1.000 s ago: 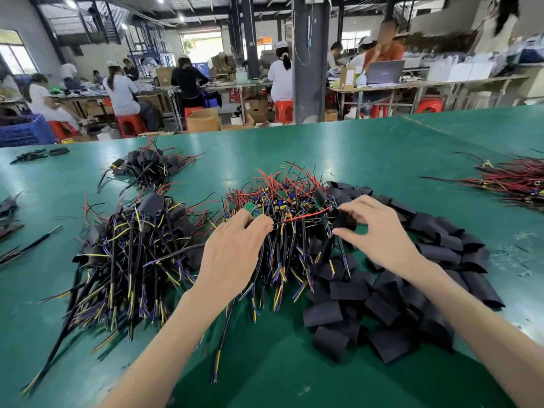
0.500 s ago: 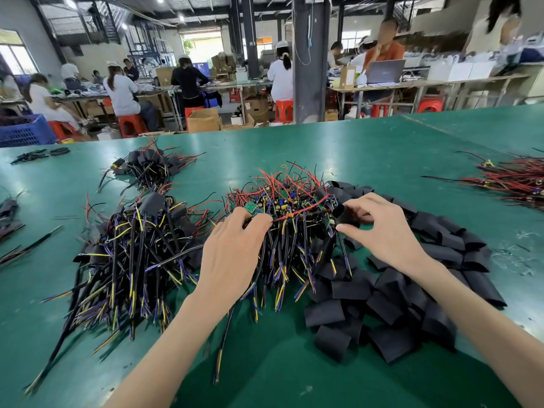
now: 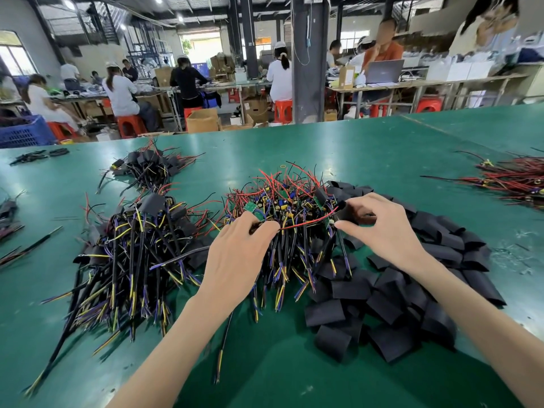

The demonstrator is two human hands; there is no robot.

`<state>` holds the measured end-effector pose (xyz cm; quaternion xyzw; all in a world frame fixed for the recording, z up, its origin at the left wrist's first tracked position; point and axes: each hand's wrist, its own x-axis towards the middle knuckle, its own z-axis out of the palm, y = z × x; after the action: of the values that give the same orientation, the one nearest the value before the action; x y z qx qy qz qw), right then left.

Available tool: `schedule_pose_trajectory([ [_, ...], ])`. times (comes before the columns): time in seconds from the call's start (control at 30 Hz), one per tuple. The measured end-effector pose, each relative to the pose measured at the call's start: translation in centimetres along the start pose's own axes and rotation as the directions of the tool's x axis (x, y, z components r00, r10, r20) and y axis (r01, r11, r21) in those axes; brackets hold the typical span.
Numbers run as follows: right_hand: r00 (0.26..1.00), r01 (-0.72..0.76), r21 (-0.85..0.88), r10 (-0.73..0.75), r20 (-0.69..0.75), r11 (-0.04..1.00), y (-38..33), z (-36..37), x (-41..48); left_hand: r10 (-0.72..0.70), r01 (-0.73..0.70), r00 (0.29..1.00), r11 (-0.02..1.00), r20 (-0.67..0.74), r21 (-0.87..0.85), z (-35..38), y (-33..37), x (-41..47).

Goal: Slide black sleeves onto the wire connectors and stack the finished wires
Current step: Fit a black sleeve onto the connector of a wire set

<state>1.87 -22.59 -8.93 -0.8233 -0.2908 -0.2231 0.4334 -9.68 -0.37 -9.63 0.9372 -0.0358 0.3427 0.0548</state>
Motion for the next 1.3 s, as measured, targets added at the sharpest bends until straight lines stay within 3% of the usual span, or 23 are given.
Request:
schedule_pose_trajectory([
  [0.13, 0.999, -0.040, 0.038, 0.039, 0.016, 0.998, 0.1, -0.1, 0.1, -0.004, 0.005, 1.000, 1.000, 0.019, -0.011, 0.1, -0.1, -0.1],
  [0.23, 0.997, 0.046, 0.048, -0.049, 0.055, 0.998, -0.1, -0.5, 0.0, -0.004, 0.004, 0.999, 1.000, 0.050, -0.006, 0.0, 0.0, -0.1],
  [0.33, 0.963, 0.258, -0.142, -0.243, 0.113, 0.956, 0.0, -0.6, -0.1, 0.039, -0.037, 0.997, 0.999, 0.059, -0.026, 0.0, 0.1, 0.0],
  [0.43, 0.923, 0.383, -0.319, -0.348, 0.162, 0.867, -0.1, -0.1, -0.3, 0.062, -0.055, 0.985, 0.997, 0.161, -0.047, 0.2, 0.1, -0.1],
  [0.67, 0.872, 0.490, -0.327, -0.454, 0.184, 0.808, -2.2, 2.0, -1.8, -0.085, 0.146, 0.976, 0.936, 0.198, -0.320, 0.8, 1.2, -0.5],
  [0.93, 0.907, 0.411, -0.201, -0.375, 0.193, 0.889, -2.9, 2.7, -2.7, -0.004, 0.161, 0.963, 0.810, 0.270, -0.564, 0.3, 1.4, -0.6],
  [1.1, 0.921, 0.378, -0.143, -0.355, 0.162, 0.915, -2.7, 2.6, -2.6, -0.086, 0.263, 0.954, 0.704, 0.288, -0.660, 0.3, 1.2, -0.3],
  [1.3, 0.902, 0.415, -0.124, -0.390, 0.185, 0.901, -2.8, 2.9, -2.8, -0.130, 0.328, 0.936, 0.655, 0.326, -0.681, 0.0, 1.1, 0.0],
])
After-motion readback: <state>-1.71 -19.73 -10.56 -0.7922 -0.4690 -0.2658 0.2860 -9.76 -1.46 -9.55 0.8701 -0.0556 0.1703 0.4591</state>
